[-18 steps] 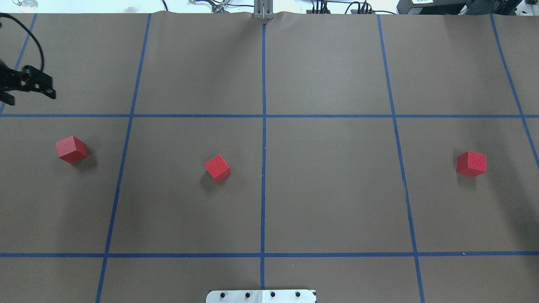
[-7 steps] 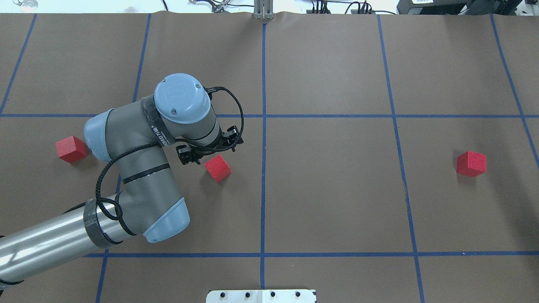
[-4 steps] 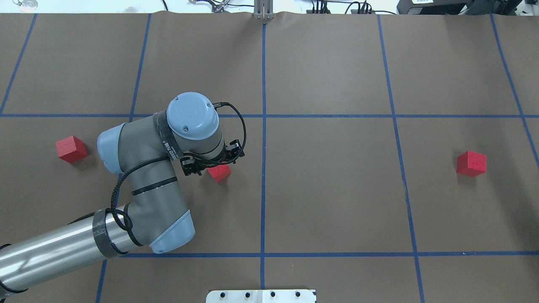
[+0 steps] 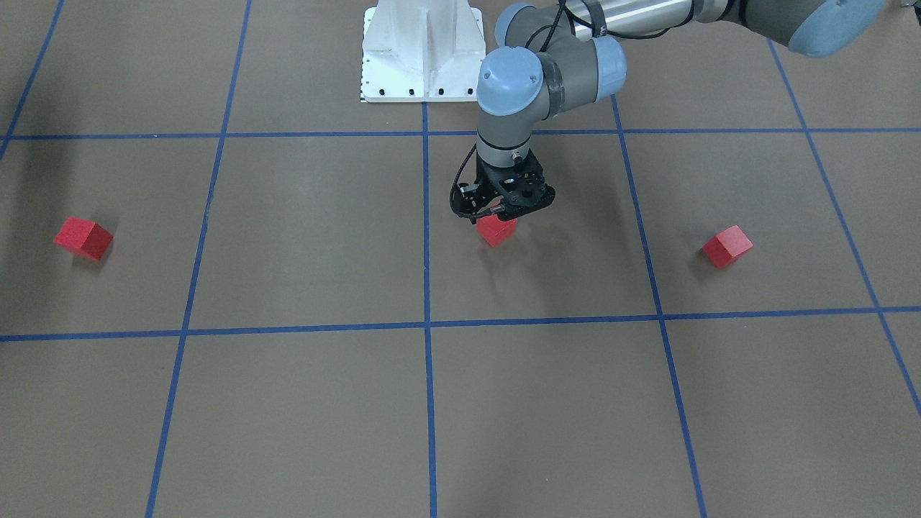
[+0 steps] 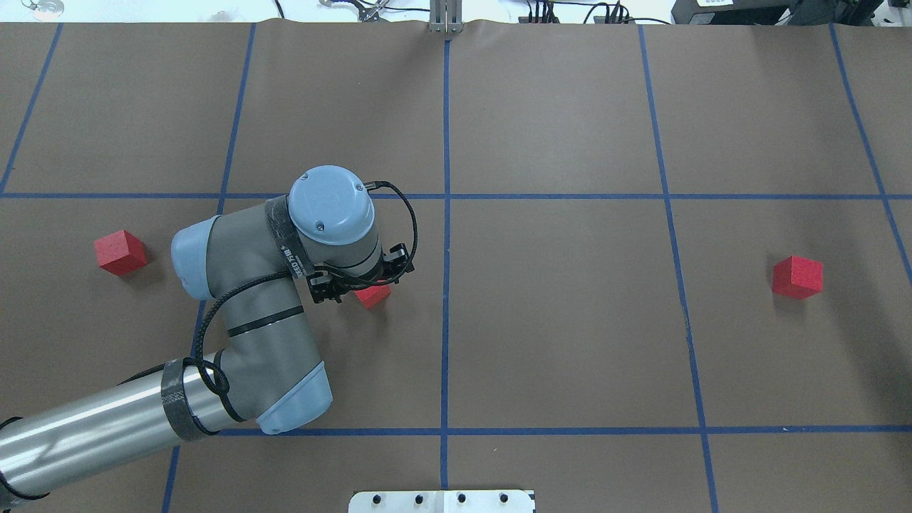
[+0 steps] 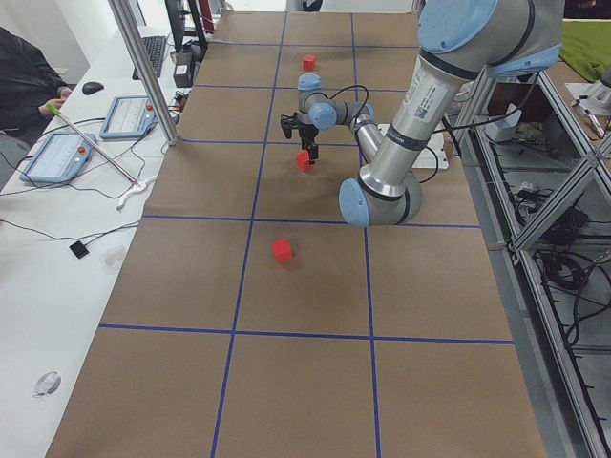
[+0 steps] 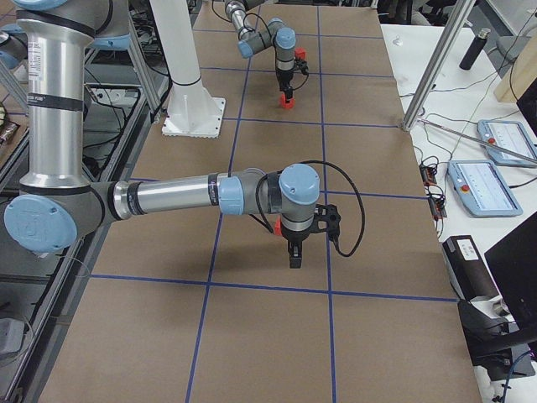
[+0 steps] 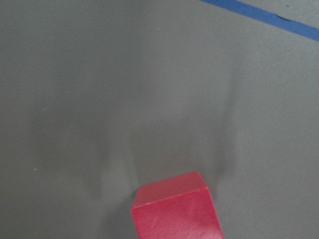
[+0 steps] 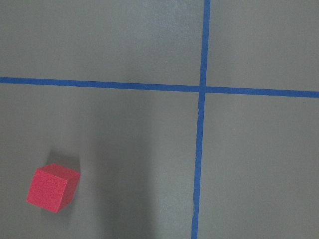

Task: Form red blocks into L shape at center
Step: 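Close the left gripper on the middle red cube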

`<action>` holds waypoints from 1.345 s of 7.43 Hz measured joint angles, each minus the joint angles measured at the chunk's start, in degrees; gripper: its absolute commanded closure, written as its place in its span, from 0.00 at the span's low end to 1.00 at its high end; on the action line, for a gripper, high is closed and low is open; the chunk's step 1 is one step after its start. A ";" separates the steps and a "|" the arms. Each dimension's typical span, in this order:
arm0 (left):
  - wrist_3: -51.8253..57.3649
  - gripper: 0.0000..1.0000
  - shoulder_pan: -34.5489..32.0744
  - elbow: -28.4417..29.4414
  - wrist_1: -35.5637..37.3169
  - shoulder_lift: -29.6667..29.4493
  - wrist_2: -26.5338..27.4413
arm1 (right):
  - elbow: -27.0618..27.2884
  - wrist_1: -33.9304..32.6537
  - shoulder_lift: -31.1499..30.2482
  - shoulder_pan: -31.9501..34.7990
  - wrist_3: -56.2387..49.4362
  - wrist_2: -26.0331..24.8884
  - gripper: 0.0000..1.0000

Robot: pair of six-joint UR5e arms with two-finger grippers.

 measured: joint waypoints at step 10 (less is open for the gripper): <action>-2.26 1.00 -0.41 0.01 -0.58 -0.39 -0.16 | -1.01 0.05 0.04 0.00 0.00 -0.34 0.00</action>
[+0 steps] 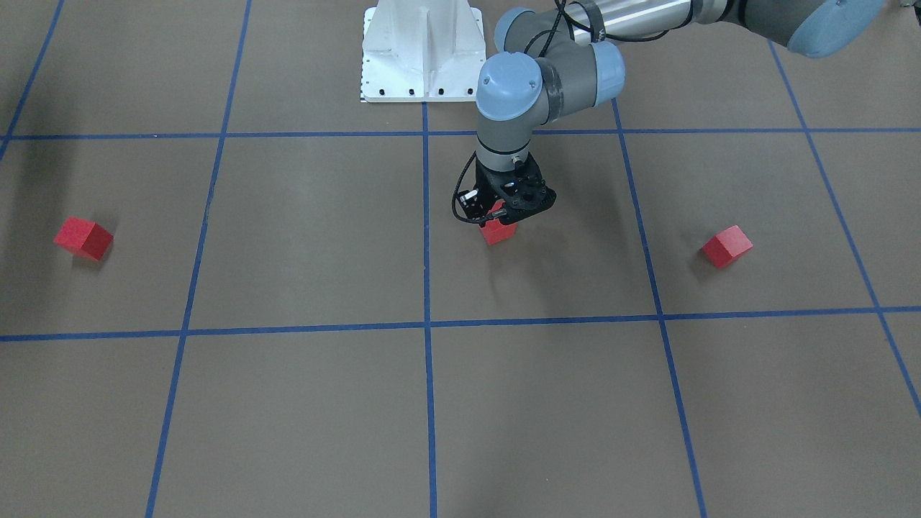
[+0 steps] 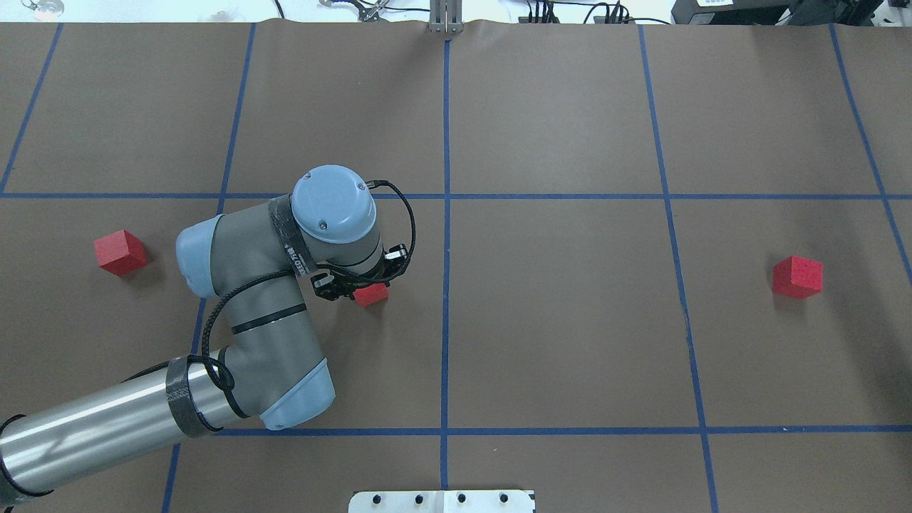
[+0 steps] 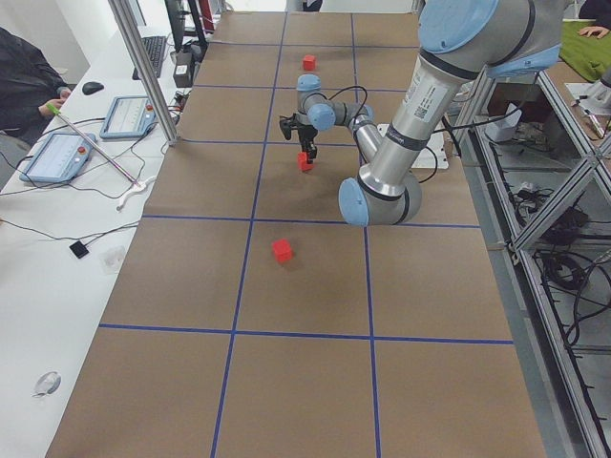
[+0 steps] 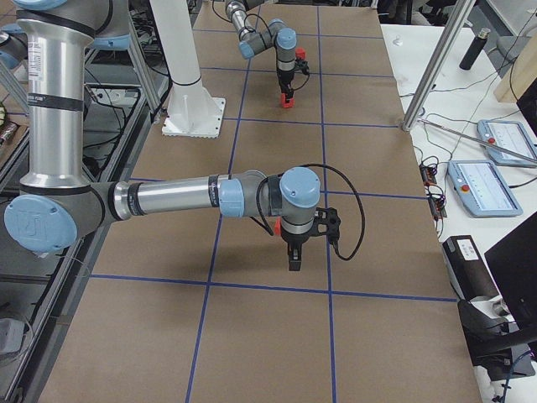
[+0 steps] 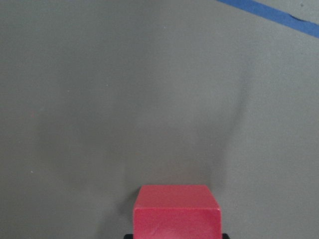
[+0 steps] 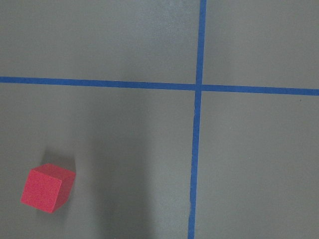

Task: Form red blocks into L shape at center
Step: 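Close the left gripper on the middle red cube, then carry the red cube with the left gripper to the table center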

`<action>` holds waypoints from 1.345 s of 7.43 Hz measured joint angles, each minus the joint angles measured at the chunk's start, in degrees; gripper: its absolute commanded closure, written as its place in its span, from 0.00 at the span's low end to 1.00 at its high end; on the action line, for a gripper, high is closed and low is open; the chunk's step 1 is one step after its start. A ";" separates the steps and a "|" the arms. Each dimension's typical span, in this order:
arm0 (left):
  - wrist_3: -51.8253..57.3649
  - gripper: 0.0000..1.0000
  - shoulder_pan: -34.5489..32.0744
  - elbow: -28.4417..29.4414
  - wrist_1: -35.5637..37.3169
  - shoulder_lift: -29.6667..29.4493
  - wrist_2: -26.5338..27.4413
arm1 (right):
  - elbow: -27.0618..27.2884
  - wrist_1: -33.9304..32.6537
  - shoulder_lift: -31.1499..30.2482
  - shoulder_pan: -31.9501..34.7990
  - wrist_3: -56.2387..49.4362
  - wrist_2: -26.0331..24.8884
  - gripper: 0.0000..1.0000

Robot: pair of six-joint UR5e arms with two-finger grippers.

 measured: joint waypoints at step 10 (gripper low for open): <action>26.42 1.00 -0.85 6.43 0.64 -10.81 3.46 | -0.22 0.03 0.02 0.00 0.23 0.43 0.00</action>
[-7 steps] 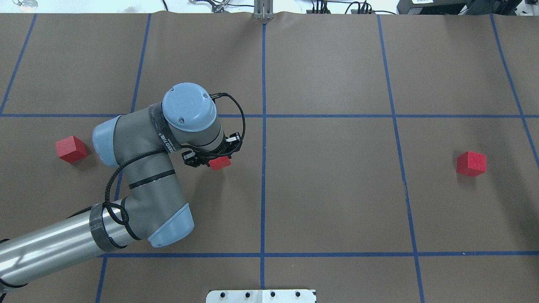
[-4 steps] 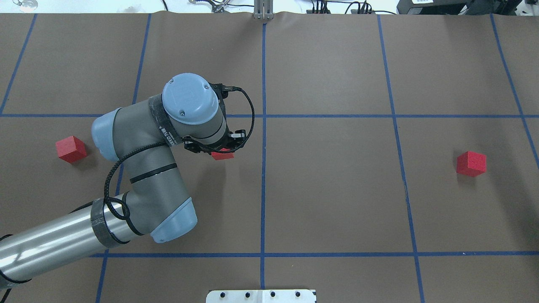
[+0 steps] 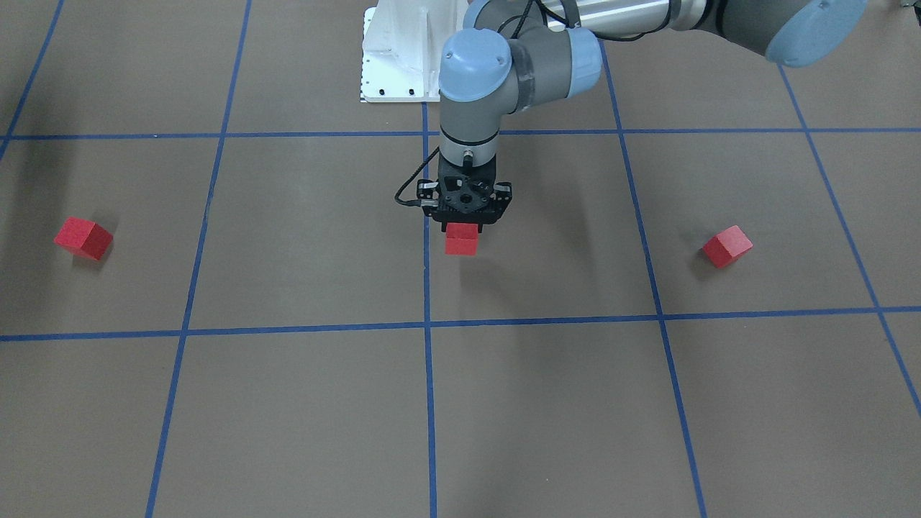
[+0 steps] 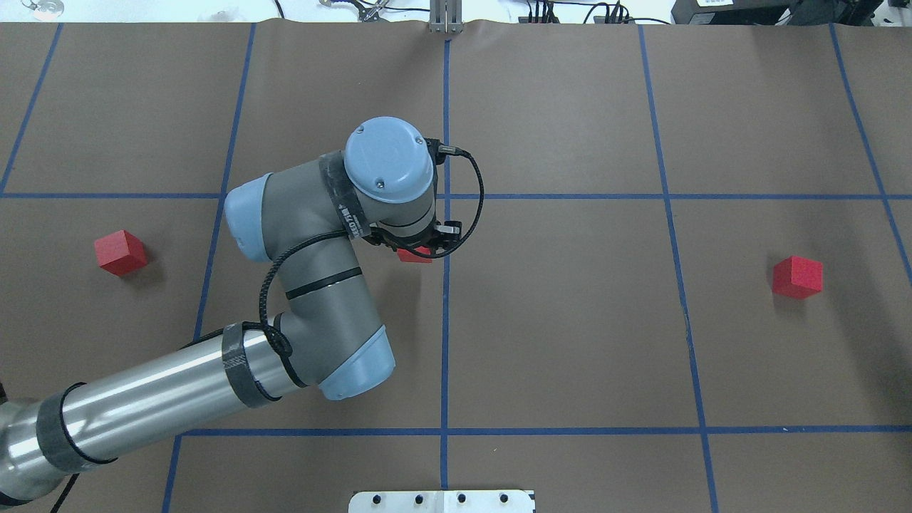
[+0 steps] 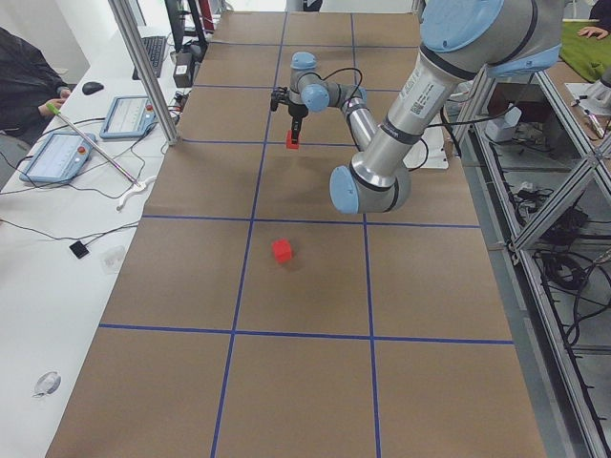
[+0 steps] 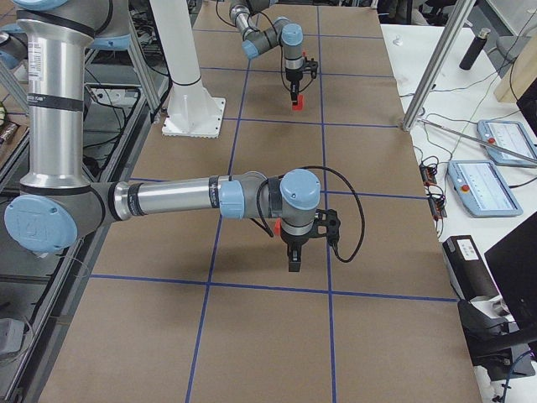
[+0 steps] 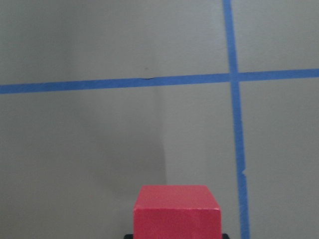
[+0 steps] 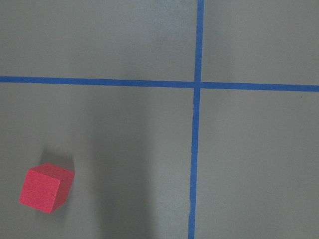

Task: Form red blocks into L shape at center
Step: 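Carry the red cube with the left gripper to the table center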

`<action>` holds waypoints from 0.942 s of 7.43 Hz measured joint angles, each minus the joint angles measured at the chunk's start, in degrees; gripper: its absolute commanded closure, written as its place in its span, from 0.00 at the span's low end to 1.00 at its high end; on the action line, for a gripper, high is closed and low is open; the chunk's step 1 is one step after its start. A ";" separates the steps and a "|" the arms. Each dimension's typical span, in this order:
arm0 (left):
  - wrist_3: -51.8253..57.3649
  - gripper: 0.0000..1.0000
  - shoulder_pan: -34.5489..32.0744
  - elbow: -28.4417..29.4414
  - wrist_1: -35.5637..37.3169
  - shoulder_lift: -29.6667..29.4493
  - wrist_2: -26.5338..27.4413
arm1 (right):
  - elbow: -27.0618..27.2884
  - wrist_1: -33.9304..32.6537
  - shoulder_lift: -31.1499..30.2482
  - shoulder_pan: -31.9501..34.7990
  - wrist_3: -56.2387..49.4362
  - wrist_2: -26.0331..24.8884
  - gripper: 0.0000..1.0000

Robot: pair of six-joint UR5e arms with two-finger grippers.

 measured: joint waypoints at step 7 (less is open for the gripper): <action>-0.30 1.00 0.77 8.23 -3.18 -4.04 0.48 | 0.08 0.00 0.00 0.00 0.04 0.17 0.00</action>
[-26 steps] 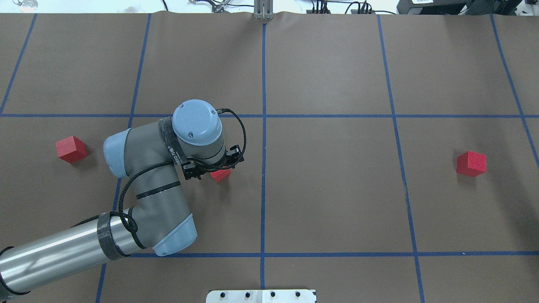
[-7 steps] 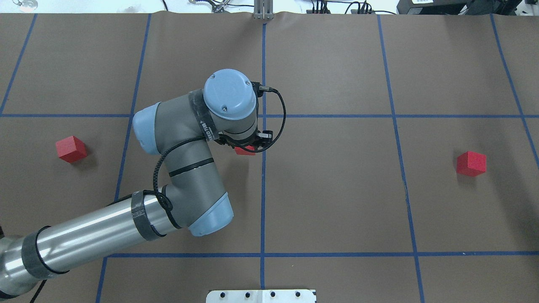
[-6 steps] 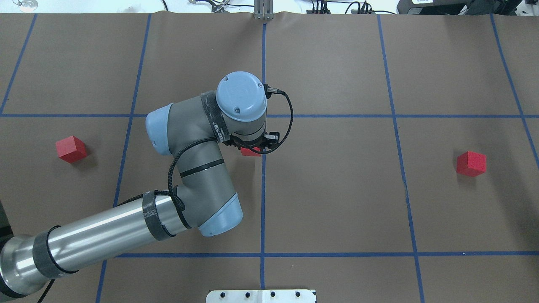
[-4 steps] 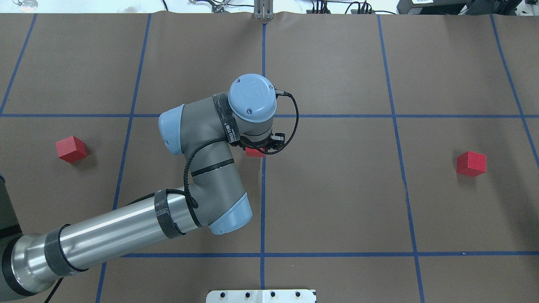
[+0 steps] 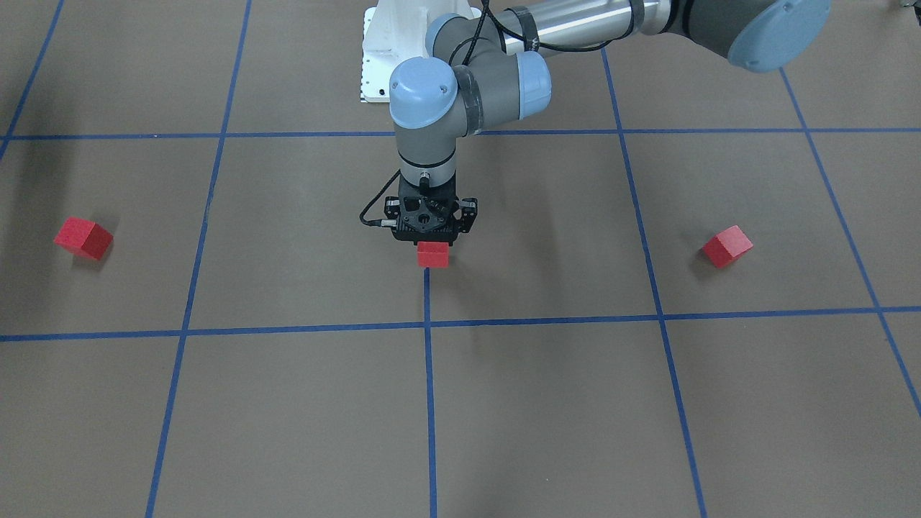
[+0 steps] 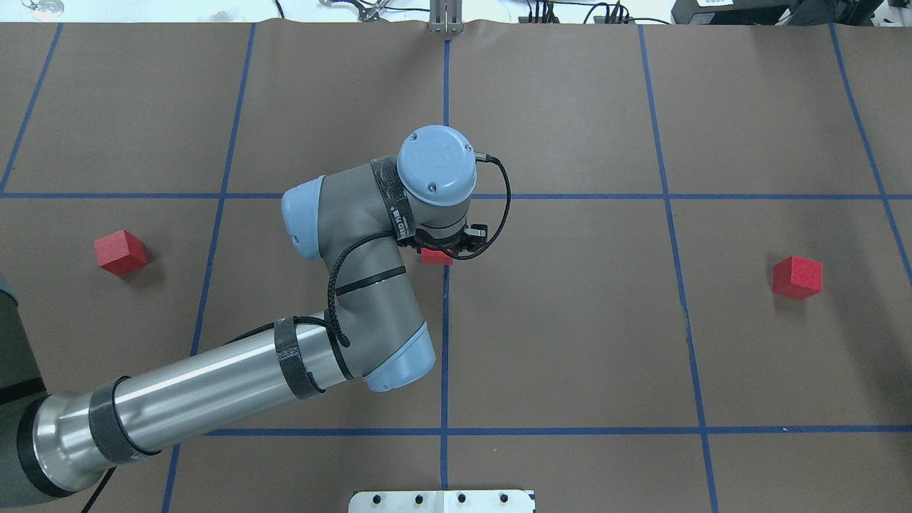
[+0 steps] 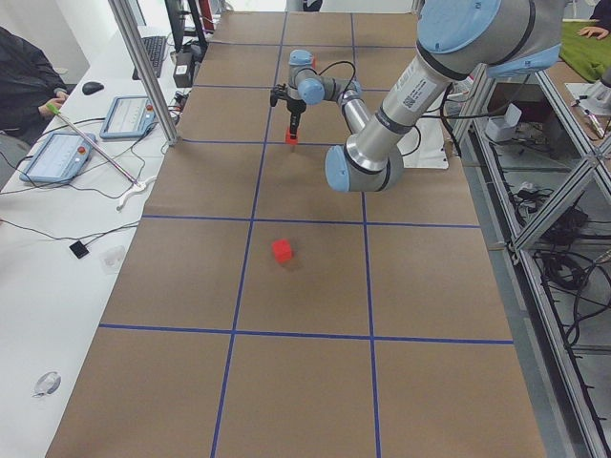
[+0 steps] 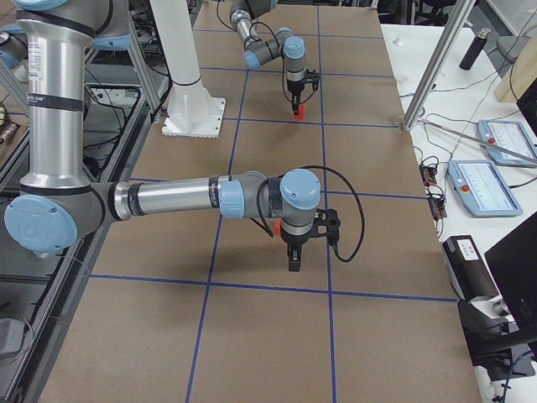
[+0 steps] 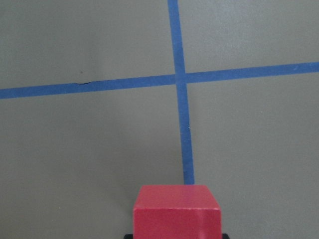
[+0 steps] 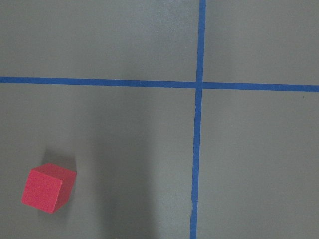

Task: Form red blocks into L shape at center
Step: 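Carry the red cube with the left gripper to the table center, then release the cube at center and raise the left arm away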

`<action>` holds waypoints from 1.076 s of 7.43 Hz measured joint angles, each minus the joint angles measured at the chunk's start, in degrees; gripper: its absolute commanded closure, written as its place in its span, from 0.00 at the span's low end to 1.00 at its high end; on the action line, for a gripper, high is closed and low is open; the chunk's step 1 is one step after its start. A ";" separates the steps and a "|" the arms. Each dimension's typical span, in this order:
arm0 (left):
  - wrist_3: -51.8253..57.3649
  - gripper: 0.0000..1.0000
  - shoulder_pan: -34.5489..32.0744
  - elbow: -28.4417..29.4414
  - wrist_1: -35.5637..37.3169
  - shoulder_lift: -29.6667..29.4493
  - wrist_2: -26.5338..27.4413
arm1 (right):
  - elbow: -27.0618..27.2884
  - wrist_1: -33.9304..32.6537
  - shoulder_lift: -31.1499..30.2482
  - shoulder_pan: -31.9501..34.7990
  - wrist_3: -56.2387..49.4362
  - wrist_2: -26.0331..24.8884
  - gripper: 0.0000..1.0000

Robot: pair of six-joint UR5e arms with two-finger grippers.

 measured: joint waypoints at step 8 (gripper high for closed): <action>-7.32 0.00 0.05 2.65 -3.99 -0.69 -0.26 | -0.15 -0.09 -0.04 0.00 -0.09 -0.01 0.00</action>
